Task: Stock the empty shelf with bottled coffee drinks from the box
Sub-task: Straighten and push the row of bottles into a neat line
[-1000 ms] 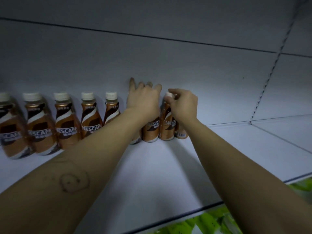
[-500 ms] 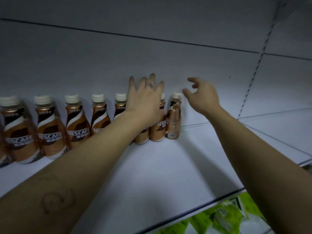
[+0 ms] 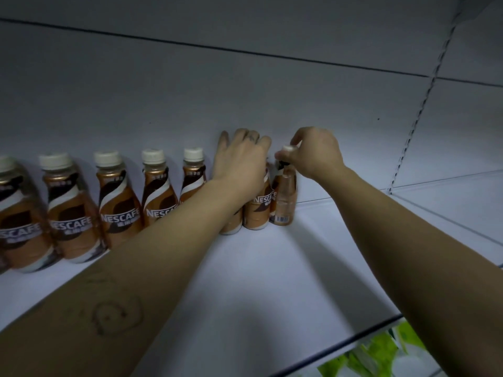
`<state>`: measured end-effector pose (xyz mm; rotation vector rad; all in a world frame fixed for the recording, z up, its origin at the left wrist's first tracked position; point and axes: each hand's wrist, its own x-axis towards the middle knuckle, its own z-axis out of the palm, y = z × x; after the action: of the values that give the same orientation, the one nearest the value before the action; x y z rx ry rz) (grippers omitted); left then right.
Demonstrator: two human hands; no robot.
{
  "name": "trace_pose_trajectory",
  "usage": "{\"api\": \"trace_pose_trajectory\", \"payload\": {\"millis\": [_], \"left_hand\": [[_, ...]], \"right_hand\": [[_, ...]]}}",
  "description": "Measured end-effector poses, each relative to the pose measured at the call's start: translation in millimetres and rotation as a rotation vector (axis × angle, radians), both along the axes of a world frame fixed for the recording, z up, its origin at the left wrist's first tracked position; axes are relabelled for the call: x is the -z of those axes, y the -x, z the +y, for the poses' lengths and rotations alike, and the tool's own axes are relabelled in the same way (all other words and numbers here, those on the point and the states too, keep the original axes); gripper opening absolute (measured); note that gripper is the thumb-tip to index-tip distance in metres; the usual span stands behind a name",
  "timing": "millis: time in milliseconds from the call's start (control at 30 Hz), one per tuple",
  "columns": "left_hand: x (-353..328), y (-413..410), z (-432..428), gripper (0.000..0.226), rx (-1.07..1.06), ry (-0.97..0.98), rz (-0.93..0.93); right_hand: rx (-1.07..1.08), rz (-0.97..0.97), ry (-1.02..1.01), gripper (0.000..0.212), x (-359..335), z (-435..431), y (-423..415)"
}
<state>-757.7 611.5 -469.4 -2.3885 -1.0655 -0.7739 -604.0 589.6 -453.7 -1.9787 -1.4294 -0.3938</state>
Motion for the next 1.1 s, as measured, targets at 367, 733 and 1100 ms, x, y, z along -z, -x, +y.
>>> {"api": "trace_pose_trajectory", "payload": {"millis": [367, 733, 1100], "left_hand": [[5, -4, -6, 0.046, -0.069, 0.016, 0.006], [10, -4, -1, 0.050, -0.083, 0.013, -0.050], [10, -2, 1, 0.046, -0.105, -0.107, -0.041]], "right_hand": [[-0.388, 0.489, 0.130, 0.025, -18, -9, -11], [-0.110, 0.151, -0.039, 0.047, 3, -5, -15], [-0.180, 0.152, 0.003, 0.033, 1, 2, -1]]}}
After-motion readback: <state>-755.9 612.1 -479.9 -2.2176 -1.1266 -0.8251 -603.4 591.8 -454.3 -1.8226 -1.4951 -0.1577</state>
